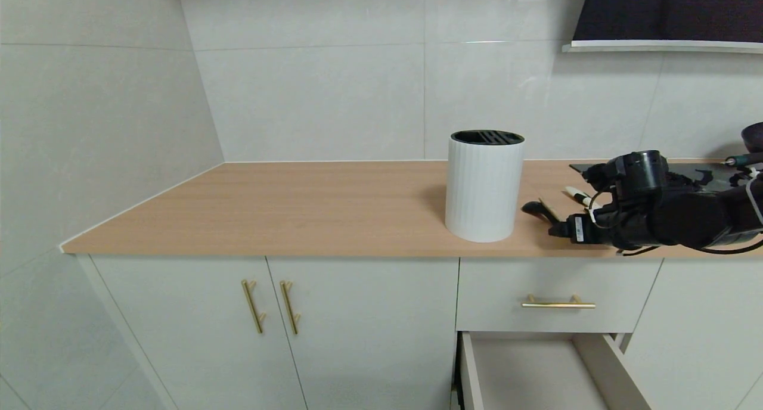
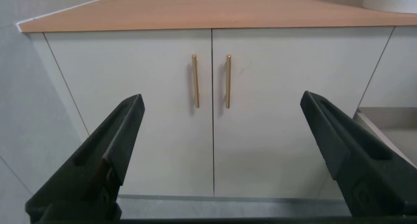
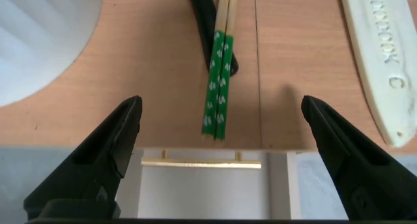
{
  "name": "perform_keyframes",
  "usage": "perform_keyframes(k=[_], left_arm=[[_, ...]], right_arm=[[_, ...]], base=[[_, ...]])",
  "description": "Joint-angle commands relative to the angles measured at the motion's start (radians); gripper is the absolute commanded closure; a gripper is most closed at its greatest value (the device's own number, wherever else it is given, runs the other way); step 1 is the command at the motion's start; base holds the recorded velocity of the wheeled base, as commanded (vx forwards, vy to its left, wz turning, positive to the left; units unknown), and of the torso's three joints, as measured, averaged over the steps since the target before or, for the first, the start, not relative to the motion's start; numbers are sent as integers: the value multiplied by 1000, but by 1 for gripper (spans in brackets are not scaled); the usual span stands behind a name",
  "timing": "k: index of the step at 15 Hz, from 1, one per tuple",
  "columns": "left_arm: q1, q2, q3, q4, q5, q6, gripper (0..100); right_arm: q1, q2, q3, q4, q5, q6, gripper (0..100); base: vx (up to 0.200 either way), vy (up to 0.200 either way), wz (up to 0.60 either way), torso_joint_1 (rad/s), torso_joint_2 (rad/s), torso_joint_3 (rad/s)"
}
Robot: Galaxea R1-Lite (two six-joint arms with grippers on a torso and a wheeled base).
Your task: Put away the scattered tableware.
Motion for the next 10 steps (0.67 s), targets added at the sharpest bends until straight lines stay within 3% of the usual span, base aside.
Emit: perform_keyframes(k=[1, 6, 7, 10], left_arm=[[0, 0, 0, 0, 0, 0, 0], [0, 0, 0, 0, 0, 0, 0], [0, 0, 0, 0, 0, 0, 0], [0, 0, 0, 0, 0, 0, 0]], right_arm=[[1, 23, -1, -14, -2, -1, 0], [2, 25, -1, -14, -2, 0, 0], [2, 23, -1, -14, -1, 0, 100], [2, 20, 0, -14, -1, 0, 100]], base=[[0, 0, 0, 0, 0, 0], [0, 0, 0, 0, 0, 0], [0, 0, 0, 0, 0, 0], [0, 0, 0, 0, 0, 0]])
